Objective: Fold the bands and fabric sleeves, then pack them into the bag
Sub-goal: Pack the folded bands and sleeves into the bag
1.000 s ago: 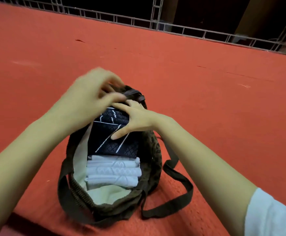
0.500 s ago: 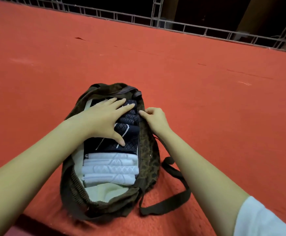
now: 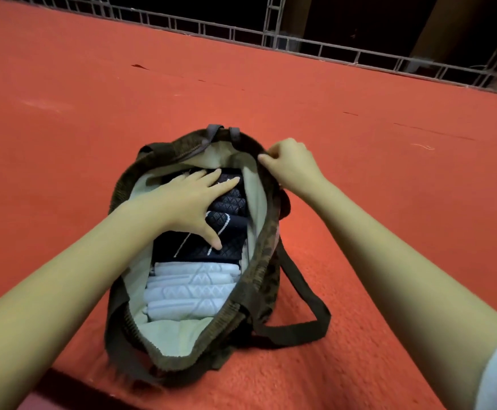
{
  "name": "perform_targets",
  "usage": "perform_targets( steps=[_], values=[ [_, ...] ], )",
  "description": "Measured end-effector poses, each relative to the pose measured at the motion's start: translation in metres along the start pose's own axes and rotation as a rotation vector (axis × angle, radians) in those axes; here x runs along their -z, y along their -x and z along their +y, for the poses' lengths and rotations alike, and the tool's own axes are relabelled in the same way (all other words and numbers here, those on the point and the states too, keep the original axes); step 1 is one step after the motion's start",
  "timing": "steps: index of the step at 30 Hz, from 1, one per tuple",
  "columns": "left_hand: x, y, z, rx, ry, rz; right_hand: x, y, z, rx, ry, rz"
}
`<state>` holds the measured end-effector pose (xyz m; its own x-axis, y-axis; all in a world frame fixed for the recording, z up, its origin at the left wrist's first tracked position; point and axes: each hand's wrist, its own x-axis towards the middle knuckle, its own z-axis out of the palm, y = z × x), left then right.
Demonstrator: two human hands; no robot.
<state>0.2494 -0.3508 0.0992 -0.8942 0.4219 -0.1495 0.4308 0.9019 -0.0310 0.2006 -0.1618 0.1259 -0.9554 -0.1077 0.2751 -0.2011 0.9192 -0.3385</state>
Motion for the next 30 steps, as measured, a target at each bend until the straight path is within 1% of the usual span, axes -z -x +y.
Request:
perform_targets(
  steps=[1,2,3,4,5,6,7,8,9,10,11,12,14,16,19,22,23,24,25,26,27,28,29,30],
  values=[
    [0.006,0.008,0.000,-0.010,0.084,0.001,-0.004,0.005,-0.001,0.019,0.015,-0.014],
    [0.012,0.017,-0.002,-0.032,0.191,0.066,-0.006,0.010,-0.003,0.060,0.026,0.016],
    [0.019,0.027,-0.005,-0.066,0.295,0.224,-0.005,0.018,-0.007,0.135,0.008,0.078],
    [0.023,0.035,-0.010,-0.079,0.352,0.440,-0.005,0.026,-0.014,0.253,-0.058,0.152],
    [0.025,0.041,-0.017,-0.026,0.333,0.642,-0.005,0.036,-0.022,0.398,-0.136,0.191],
    [0.023,0.045,-0.023,0.101,0.286,0.757,-0.009,0.044,-0.028,0.543,-0.161,0.154],
    [0.018,0.045,-0.028,0.277,0.259,0.752,-0.017,0.052,-0.034,0.639,-0.124,0.052],
    [0.012,0.044,-0.031,0.435,0.286,0.671,-0.028,0.057,-0.040,0.663,-0.033,-0.087],
    [0.003,0.041,-0.031,0.525,0.333,0.577,-0.040,0.060,-0.044,0.640,0.084,-0.218],
    [-0.005,0.039,-0.030,0.552,0.354,0.532,-0.051,0.059,-0.045,0.607,0.180,-0.287],
    [-0.010,0.037,-0.028,0.538,0.345,0.543,-0.060,0.058,-0.045,0.579,0.239,-0.299],
    [-0.013,0.034,-0.028,0.511,0.331,0.596,-0.066,0.055,-0.046,0.557,0.263,-0.283],
    [-0.006,0.031,-0.035,0.481,0.334,0.717,-0.071,0.049,-0.048,0.524,0.252,-0.250],
    [0.011,0.027,-0.049,0.478,0.320,0.772,-0.071,0.046,-0.048,0.505,0.238,-0.251],
    [0.031,0.018,-0.067,0.467,0.294,0.787,-0.067,0.044,-0.046,0.475,0.220,-0.274],
    [0.030,0.014,-0.056,0.510,0.256,0.730,-0.070,0.043,-0.046,0.467,0.190,-0.290],
    [0.027,0.017,-0.049,0.510,0.225,0.733,-0.072,0.044,-0.048,0.472,0.189,-0.291],
    [0.024,0.023,-0.041,0.459,0.195,0.775,-0.072,0.043,-0.049,0.478,0.188,-0.296],
    [0.021,0.029,-0.035,0.345,0.171,0.843,-0.071,0.044,-0.049,0.487,0.180,-0.305],
    [0.021,0.036,-0.030,0.183,0.154,0.891,-0.068,0.043,-0.047,0.497,0.161,-0.314],
    [0.020,0.044,-0.027,0.007,0.140,0.884,-0.065,0.044,-0.044,0.508,0.133,-0.321],
    [0.019,0.049,-0.025,-0.135,0.137,0.798,-0.062,0.045,-0.039,0.512,0.103,-0.321],
    [0.015,0.054,-0.022,-0.191,0.143,0.652,-0.059,0.047,-0.034,0.507,0.087,-0.319],
    [0.008,0.055,-0.021,-0.170,0.110,0.497,-0.057,0.049,-0.029,0.498,0.094,-0.323]
  ],
)
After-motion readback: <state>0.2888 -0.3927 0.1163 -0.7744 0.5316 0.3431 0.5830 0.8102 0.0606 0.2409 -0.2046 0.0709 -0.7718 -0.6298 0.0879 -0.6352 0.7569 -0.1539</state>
